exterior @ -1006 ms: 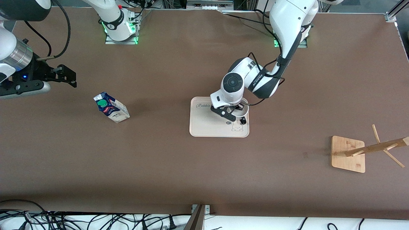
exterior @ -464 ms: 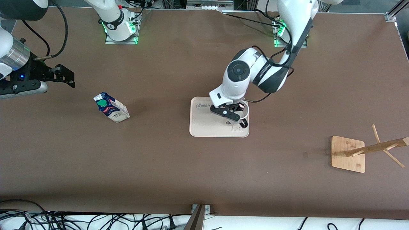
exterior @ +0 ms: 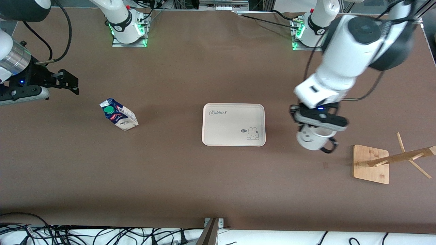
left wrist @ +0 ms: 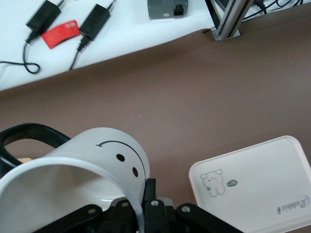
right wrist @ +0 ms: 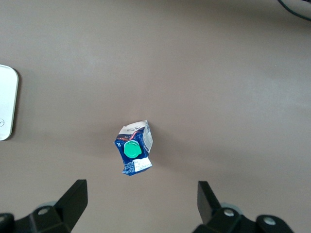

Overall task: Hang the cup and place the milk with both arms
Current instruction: 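Lift the white mug and carry it to the wooden stand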

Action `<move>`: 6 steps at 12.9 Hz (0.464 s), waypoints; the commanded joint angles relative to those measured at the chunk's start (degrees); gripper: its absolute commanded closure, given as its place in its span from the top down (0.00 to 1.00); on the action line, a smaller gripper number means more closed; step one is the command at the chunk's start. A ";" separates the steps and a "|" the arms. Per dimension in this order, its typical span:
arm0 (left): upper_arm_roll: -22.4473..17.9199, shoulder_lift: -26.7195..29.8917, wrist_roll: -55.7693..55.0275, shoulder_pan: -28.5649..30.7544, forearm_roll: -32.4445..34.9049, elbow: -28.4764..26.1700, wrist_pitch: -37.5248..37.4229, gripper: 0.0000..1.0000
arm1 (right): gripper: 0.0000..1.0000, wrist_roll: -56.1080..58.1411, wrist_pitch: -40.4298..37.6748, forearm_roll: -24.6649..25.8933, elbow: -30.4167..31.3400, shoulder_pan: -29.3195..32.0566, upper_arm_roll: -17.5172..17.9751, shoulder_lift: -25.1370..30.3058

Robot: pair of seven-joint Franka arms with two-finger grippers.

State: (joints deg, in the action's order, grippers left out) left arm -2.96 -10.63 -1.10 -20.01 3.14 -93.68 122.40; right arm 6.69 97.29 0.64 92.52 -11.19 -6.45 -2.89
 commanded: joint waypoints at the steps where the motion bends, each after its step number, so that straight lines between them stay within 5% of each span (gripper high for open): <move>1: -2.47 1.32 10.45 0.50 2.12 0.07 0.21 0.00 | 1.00 -0.89 0.18 0.67 -0.50 1.26 1.26 0.08; 6: -3.54 0.53 19.38 7.61 3.01 -0.36 3.19 0.00 | 1.00 -0.89 0.80 0.67 -0.50 1.35 1.17 -0.10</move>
State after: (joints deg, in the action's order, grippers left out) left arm -6.42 -9.84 17.05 -14.57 4.94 -93.83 124.53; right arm 6.68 97.87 0.64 92.52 -11.01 -6.44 -2.97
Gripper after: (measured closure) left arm 0.952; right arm 0.000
